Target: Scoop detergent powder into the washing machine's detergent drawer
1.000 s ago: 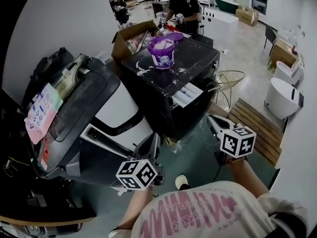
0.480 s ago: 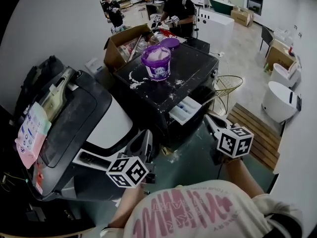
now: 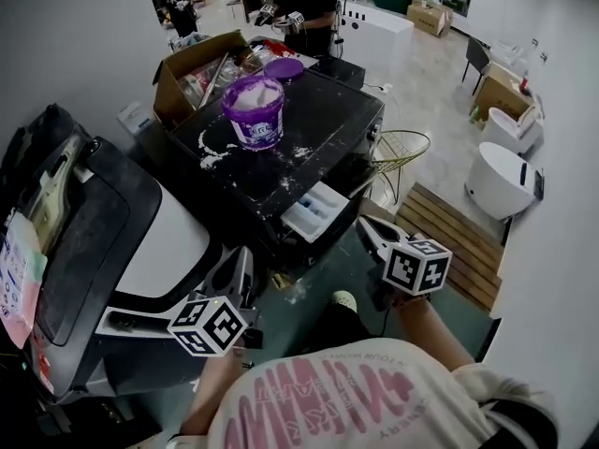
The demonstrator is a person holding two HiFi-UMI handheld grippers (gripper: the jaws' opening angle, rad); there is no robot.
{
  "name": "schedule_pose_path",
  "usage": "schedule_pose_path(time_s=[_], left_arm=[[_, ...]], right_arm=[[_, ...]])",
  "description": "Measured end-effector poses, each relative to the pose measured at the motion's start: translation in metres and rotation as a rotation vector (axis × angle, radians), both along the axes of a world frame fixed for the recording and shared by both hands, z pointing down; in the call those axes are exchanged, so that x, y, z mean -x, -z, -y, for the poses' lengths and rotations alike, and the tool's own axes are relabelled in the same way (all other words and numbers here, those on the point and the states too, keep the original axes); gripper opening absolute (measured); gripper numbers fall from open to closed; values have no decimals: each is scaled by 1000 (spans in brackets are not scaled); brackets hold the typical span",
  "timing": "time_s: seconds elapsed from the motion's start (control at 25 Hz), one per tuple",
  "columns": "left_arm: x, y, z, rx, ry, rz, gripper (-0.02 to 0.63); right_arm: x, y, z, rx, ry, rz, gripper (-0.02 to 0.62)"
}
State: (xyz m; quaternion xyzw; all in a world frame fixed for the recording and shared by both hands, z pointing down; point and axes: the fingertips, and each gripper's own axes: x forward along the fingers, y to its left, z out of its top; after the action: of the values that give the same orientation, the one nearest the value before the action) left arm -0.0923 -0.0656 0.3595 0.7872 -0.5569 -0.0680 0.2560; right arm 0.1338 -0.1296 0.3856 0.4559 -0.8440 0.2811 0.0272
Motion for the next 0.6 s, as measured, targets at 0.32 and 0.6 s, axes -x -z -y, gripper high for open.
schedule_pose_path(time_s=[0.32, 0.6], left_arm=[[16, 13, 45, -4, 87, 6, 3], [27, 20, 89, -22, 176, -19, 3]], right_arm=[[2, 21, 76, -44, 35, 31, -2], [18, 38, 136, -102, 136, 2, 28]])
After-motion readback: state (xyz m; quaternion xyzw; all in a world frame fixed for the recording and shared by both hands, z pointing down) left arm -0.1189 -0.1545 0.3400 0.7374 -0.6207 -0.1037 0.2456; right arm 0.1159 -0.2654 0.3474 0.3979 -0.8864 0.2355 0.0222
